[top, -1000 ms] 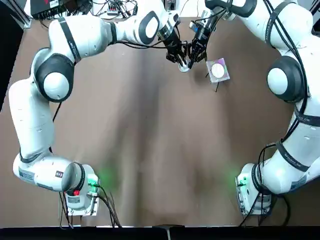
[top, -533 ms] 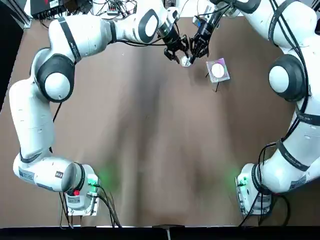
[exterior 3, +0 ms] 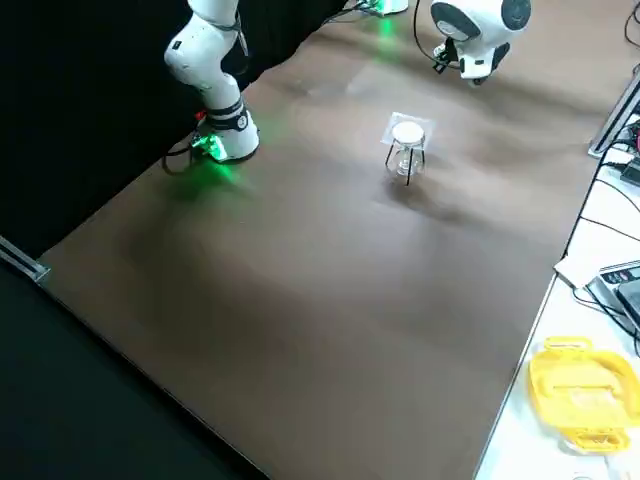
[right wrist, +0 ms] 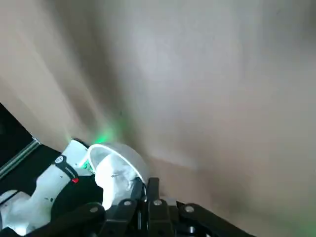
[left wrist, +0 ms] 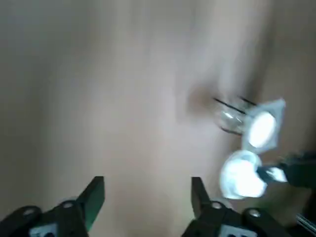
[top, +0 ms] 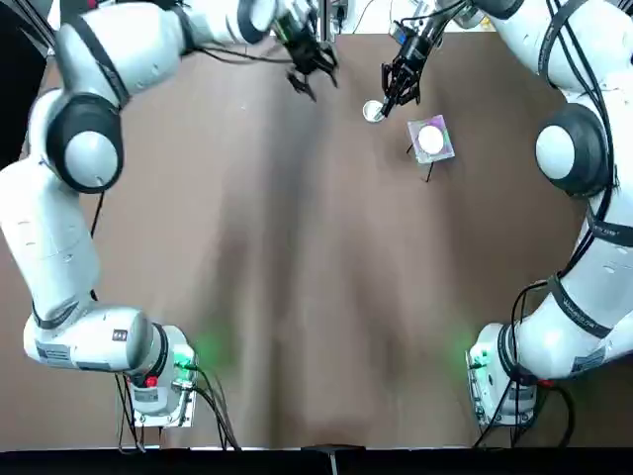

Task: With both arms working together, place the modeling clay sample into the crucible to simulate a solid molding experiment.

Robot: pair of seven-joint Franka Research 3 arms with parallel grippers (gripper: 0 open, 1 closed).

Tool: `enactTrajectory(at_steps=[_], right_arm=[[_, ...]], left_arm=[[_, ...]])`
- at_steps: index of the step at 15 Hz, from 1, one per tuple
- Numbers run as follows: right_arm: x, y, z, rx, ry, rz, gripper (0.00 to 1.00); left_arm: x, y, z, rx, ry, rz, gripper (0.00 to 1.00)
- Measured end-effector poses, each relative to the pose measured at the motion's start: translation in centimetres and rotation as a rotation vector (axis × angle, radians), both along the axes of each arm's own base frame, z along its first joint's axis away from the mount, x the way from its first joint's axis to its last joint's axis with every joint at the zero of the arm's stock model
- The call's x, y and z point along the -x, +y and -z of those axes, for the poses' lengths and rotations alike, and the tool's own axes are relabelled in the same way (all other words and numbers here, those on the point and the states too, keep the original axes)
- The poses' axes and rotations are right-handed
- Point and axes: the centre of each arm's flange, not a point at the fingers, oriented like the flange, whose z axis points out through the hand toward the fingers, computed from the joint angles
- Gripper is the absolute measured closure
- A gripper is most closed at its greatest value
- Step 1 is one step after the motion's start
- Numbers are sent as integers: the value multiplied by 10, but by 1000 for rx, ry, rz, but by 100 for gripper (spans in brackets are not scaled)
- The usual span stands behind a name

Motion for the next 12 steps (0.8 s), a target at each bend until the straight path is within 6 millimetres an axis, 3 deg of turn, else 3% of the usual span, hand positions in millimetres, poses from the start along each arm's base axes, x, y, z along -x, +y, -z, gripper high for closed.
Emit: enactTrajectory(at_steps=[3, 4, 7, 12], right_arm=[[-16, -30, -5, 5, -22, 41, 94], [-26, -63, -3, 37, -43, 59, 94], [-35, -106, 5, 141, -71, 52, 94], [-37, -148, 21, 173, -96, -3, 94]], left_arm=[[-44, 85, -20, -171, -107, -6, 4], [-62, 135, -23, -287, -153, 16, 0], [-78, 193, -24, -388, -173, 115, 0], [-78, 292, -83, -478, -186, 209, 0]])
